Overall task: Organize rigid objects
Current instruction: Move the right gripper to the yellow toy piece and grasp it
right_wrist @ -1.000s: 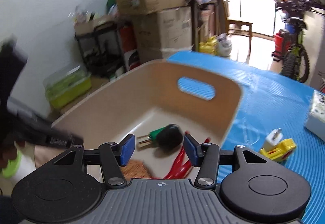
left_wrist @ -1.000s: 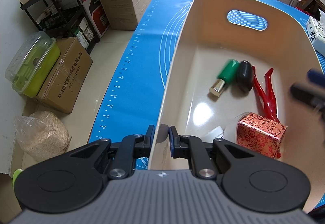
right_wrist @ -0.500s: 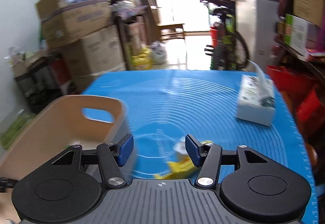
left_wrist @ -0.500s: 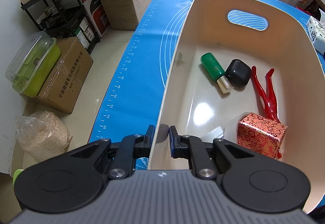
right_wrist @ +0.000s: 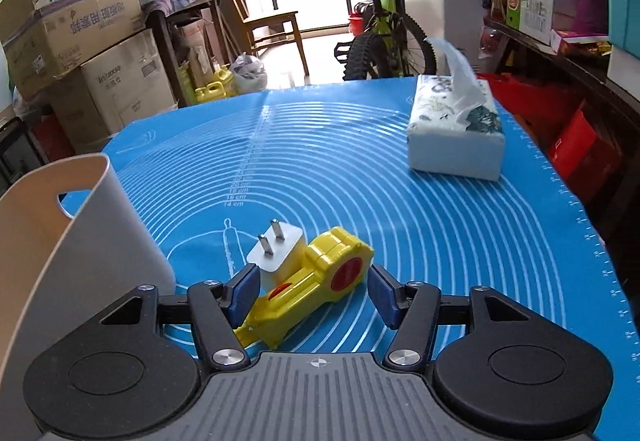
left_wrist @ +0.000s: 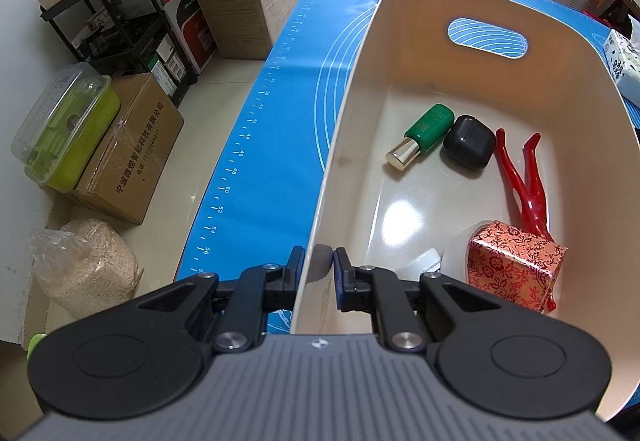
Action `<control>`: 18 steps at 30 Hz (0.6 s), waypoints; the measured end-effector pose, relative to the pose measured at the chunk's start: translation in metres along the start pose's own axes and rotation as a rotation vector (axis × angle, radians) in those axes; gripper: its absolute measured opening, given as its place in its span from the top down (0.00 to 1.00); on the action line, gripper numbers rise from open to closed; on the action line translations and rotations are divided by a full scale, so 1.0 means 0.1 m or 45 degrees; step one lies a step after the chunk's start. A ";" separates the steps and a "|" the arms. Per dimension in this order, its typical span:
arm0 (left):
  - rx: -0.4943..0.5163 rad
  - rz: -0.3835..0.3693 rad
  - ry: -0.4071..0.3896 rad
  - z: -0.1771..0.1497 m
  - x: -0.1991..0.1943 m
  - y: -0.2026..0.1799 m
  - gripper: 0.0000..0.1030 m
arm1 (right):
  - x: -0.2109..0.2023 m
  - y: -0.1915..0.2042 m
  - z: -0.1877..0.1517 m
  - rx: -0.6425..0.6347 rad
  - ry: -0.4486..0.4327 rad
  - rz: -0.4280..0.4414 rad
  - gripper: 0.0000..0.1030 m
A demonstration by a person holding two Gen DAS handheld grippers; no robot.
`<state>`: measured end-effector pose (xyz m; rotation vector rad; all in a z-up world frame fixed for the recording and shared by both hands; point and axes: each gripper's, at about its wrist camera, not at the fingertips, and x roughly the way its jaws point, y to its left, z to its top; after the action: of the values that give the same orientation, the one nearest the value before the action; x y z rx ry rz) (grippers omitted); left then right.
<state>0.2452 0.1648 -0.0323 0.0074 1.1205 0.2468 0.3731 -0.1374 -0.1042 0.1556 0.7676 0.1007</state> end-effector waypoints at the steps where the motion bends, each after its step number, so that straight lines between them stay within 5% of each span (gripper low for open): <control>1: 0.000 0.000 0.000 0.00 0.00 0.00 0.83 | 0.02 0.01 -0.01 -0.005 0.001 0.003 0.33; 12: 0.002 0.003 0.001 0.00 -0.01 0.01 0.83 | 0.03 -0.06 -0.01 0.110 0.022 0.050 0.32; 18: 0.002 0.003 0.002 0.00 0.00 0.01 0.83 | 0.13 0.11 -0.09 0.010 0.057 0.039 0.28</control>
<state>0.2450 0.1653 -0.0318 0.0099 1.1223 0.2485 0.3764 -0.1240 -0.1175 0.1733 0.8106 0.1301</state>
